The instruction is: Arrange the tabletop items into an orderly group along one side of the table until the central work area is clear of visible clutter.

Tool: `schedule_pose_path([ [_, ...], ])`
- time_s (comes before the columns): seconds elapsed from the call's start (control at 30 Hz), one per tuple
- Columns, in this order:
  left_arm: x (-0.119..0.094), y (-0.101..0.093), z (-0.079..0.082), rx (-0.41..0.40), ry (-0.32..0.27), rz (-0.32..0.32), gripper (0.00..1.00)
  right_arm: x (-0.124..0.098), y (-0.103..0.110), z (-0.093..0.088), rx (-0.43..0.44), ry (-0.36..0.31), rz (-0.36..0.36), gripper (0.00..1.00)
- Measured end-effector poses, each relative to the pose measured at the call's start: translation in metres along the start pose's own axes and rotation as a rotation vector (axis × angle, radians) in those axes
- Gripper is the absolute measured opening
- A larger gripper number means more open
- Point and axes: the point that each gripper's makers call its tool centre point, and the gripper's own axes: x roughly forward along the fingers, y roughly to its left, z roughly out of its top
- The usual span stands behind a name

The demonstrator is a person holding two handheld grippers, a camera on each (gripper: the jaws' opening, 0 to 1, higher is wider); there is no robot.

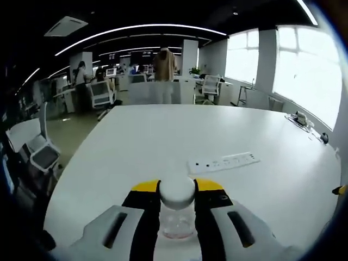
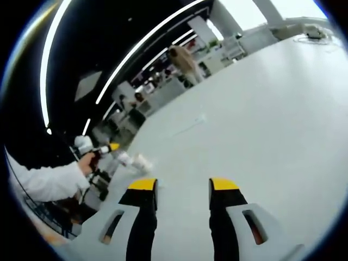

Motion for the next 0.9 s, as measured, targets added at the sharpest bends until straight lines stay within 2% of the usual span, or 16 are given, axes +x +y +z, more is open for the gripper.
schedule_pose_path([
  [0.43, 0.0014, 0.0044, -0.0017, -0.016, -0.014, 0.031, 0.22, 0.0007, 0.0012, -0.0013, -0.002, 0.003, 0.000, 0.35],
  [0.9, -0.0029, 0.0011, -0.0077, 0.023, -0.063, 0.039, 0.22, 0.0030, 0.0048, -0.0053, -0.004, 0.018, 0.012, 0.35],
])
